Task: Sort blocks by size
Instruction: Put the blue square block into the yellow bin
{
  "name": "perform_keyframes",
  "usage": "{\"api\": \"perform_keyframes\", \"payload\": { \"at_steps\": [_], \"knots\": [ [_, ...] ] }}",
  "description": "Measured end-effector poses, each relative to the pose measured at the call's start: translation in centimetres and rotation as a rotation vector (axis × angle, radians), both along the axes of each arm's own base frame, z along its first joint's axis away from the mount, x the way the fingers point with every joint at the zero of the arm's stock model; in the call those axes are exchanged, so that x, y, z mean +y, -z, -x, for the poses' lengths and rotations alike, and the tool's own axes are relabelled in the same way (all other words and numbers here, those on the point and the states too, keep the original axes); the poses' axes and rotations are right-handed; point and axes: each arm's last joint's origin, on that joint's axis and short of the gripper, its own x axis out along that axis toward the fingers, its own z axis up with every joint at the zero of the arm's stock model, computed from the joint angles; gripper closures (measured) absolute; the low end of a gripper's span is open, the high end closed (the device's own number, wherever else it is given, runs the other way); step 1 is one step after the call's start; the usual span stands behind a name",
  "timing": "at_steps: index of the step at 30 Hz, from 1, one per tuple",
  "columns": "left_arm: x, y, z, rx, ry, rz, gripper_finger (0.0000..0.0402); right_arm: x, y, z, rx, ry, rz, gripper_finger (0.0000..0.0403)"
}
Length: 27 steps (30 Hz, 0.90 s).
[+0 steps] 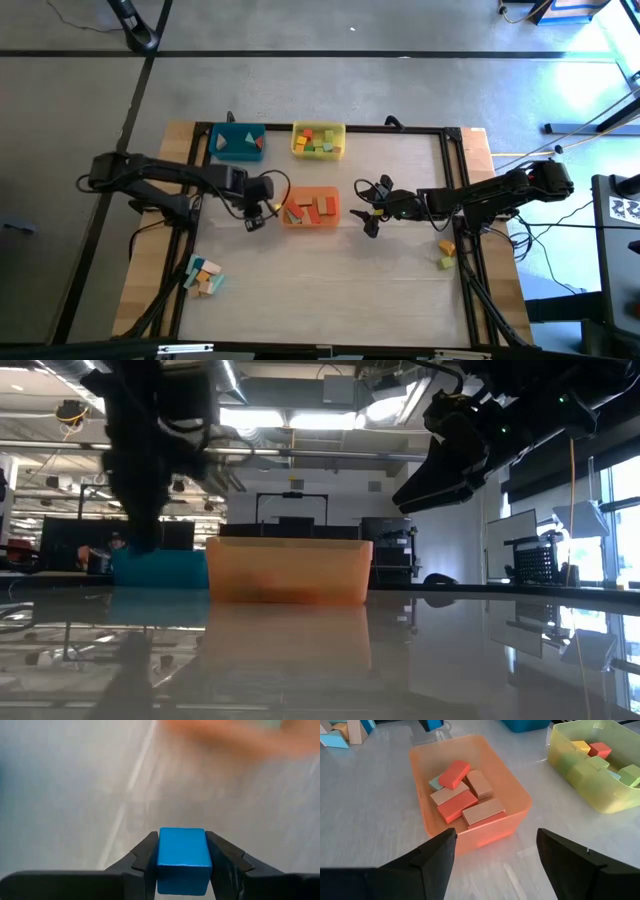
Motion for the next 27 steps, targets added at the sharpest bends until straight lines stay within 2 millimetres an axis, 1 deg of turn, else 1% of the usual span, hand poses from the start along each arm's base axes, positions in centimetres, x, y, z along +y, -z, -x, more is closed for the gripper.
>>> {"api": "perform_keyframes", "payload": {
  "at_steps": [6,11,19,23,27],
  "knots": [
    [2.1,-0.8,-1.6,-0.190,0.013,-0.113,0.0284,0.0,0.0,0.0,0.000,0.000,0.000,0.0127],
    [4.7,-1.6,-2.3,-0.314,-0.022,-0.202,0.0284,0.0,0.0,0.0,0.000,0.000,0.000,0.0127],
    [9.2,-2.9,-3.5,-0.547,-0.127,-0.356,0.0284,0.0,0.0,0.0,0.000,0.008,0.005,0.0127],
    [11.5,-2.3,-4.5,-0.634,-0.179,-0.417,0.0284,0.0,0.0,0.0,-0.001,0.009,0.006,0.0127],
    [13.6,-0.7,-5.5,-0.696,-0.199,-0.427,0.0284,-0.1,0.0,0.0,-0.001,0.028,0.025,0.0127]
  ]
}}
